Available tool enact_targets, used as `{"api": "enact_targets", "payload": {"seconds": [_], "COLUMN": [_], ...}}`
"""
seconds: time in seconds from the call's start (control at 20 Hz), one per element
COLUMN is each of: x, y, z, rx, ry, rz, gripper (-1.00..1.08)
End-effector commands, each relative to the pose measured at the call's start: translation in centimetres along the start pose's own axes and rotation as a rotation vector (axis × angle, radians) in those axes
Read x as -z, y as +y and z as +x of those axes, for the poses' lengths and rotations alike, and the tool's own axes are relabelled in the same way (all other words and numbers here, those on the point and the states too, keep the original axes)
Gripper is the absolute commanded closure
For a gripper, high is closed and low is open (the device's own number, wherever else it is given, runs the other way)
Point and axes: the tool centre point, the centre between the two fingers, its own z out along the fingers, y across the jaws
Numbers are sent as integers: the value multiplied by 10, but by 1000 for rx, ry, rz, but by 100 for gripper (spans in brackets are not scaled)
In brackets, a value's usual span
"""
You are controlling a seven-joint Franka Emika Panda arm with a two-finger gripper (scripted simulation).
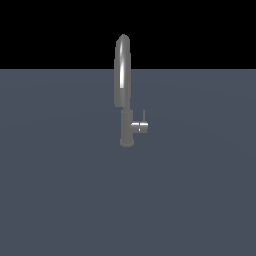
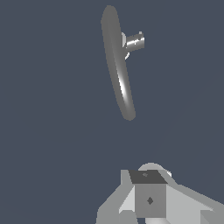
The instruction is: Turn on the faucet by rotating a designated handle.
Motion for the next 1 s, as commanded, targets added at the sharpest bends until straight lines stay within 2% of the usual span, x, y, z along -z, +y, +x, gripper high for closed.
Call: {"api": "enact_targets", "payload": {"seconds": [0.0,0.95], "x": [-2,-37], "y": [-1,7], "z": [16,133], "rx": [-37,-322], "ry": [-35,-320], "rz": [36,330], "gripper": [108,108]}}
